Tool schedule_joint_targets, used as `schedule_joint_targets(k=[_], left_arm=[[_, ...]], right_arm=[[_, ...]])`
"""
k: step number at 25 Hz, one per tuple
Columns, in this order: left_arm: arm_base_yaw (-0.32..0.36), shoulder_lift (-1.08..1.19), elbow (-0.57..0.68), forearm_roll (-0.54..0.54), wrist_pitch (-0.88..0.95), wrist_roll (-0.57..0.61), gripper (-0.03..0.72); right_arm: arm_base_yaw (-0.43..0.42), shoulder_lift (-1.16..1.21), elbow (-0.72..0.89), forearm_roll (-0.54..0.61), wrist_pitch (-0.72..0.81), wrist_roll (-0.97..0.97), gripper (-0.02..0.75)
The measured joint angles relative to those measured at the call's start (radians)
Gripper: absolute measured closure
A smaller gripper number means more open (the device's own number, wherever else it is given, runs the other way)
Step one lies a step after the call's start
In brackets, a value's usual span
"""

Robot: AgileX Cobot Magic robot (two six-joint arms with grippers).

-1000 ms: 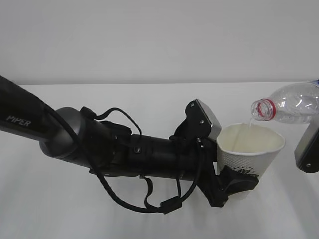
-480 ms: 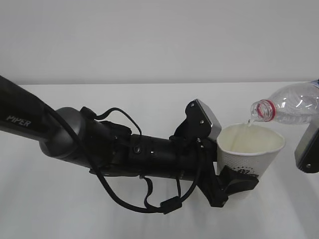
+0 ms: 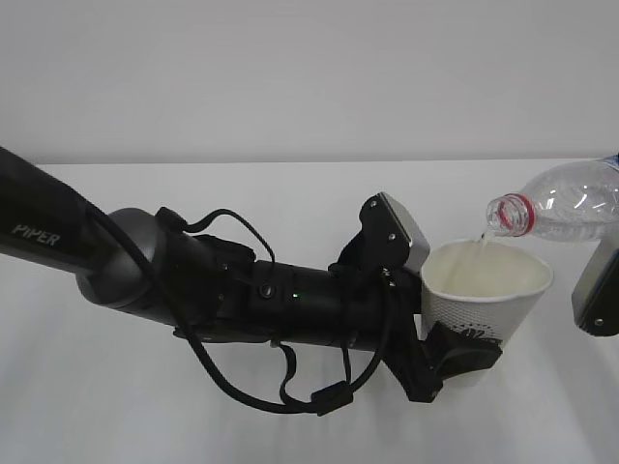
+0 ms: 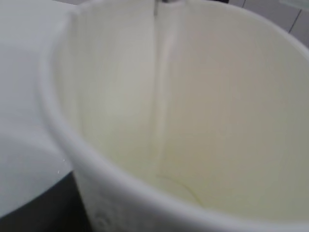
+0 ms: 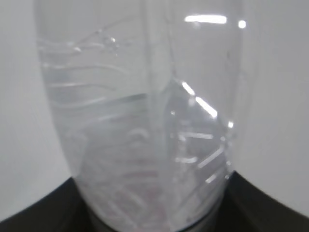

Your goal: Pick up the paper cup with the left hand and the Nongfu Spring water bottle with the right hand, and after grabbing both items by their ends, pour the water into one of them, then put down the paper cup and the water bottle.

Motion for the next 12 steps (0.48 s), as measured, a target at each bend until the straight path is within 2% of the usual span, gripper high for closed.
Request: schedule_joint_targets(k=[12], left_arm=[[0.000, 0.000, 0.000, 0.000, 0.001, 0.000, 0.181]], right_arm=[[0.000, 0.000, 0.000, 0.000, 0.000, -0.001, 0.319]])
